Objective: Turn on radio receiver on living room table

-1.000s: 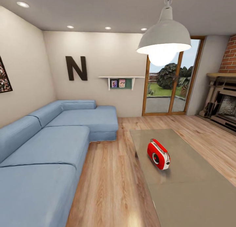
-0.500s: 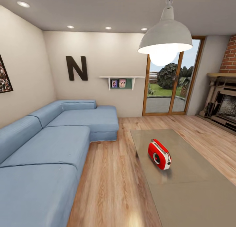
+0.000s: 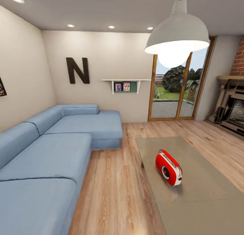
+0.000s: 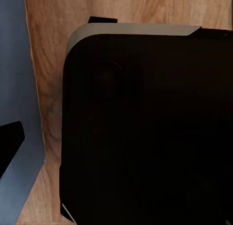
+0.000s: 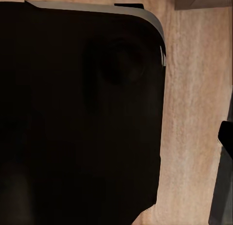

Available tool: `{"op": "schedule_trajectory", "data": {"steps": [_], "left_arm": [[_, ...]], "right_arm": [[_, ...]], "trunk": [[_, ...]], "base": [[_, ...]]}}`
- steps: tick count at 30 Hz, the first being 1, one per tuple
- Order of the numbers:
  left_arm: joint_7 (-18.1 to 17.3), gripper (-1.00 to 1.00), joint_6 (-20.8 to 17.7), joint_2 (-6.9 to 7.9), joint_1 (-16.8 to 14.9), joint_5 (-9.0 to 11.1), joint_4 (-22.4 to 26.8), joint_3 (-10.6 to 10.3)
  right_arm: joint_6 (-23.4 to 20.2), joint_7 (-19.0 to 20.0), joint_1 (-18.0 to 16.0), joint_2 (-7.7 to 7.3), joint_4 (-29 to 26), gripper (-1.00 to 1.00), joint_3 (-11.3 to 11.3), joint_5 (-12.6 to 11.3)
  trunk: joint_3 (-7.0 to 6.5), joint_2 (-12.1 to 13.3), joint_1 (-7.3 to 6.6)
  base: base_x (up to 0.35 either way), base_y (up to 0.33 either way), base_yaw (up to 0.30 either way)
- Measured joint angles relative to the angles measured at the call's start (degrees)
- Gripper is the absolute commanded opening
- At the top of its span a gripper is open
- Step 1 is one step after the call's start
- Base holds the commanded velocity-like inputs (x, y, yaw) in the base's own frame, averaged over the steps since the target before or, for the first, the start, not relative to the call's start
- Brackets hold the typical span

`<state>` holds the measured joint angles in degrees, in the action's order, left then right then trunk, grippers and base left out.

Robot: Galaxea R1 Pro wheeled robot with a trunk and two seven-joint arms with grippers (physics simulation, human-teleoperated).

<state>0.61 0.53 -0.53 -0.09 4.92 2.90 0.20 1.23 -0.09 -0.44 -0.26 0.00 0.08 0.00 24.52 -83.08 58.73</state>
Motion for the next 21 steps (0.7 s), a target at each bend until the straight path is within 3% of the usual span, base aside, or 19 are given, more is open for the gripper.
{"op": "schedule_trajectory", "data": {"steps": [21], "left_arm": [[0.0,1.0,0.1,0.01,0.0,0.0,0.0,0.0]], "right_arm": [[0.0,0.0,0.0,0.0,0.0,1.0,-0.1,0.0]], "trunk": [[0.0,0.0,0.0]], "base": [[0.324,0.0,0.0]]}}
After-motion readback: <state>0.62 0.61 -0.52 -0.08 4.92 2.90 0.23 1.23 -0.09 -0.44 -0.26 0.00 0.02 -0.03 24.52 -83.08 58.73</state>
